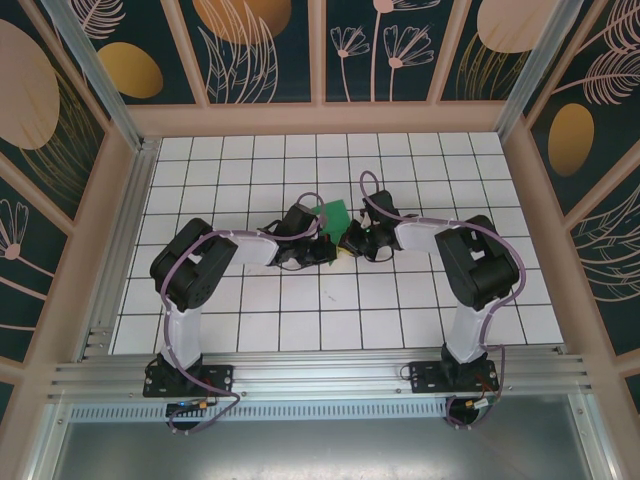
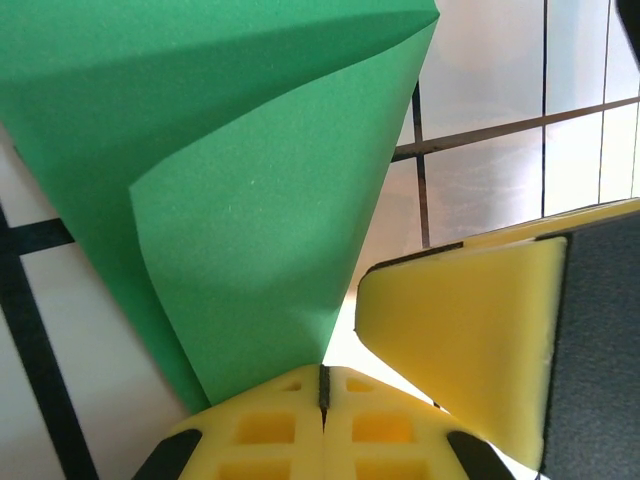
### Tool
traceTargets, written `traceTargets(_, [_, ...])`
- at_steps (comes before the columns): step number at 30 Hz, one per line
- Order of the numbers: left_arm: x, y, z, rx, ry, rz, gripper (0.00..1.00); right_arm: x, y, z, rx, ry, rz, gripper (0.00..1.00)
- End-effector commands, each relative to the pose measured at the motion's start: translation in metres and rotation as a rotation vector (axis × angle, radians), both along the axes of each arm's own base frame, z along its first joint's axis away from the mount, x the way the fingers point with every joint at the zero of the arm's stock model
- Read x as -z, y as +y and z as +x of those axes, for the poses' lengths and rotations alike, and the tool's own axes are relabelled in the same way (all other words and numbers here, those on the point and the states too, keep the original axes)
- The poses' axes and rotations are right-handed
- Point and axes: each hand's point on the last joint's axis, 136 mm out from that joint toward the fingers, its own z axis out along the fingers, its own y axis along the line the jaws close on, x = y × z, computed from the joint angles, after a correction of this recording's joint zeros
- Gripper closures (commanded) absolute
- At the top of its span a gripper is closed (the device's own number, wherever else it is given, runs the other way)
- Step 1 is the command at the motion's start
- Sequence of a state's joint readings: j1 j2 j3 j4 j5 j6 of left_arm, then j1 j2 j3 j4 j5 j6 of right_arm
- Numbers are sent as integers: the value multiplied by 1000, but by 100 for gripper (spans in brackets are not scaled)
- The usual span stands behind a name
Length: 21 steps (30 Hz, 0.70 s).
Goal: Fold a paper plane with a square sheet of paper (pick it up from the middle)
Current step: Third fold the triangle at the center of the table.
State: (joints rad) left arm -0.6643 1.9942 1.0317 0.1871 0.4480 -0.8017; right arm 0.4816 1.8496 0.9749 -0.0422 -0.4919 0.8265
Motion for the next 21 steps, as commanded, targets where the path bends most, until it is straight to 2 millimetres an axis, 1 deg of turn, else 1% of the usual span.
traceTargets(1, [46, 36, -21, -44, 89, 175, 100, 20, -1, -13, 9, 84, -14, 100])
traceTargets(4, [42, 34, -17, -42, 69, 162, 100, 23, -2, -10, 21, 86, -25, 100])
traceTargets(5, [47, 37, -23, -40, 79, 167, 100, 24, -3, -9, 26, 86, -28, 100])
traceTargets(6, [48, 38, -24, -40, 80, 165, 100, 24, -3, -8, 29, 84, -26, 100])
traceTargets(12, [52, 41, -29, -27, 73, 165, 100, 29, -14, 1, 81, 94, -56, 100])
traceTargets(21, [60, 46, -39, 32, 76, 197, 100, 21, -17, 26, 119, 63, -65, 100])
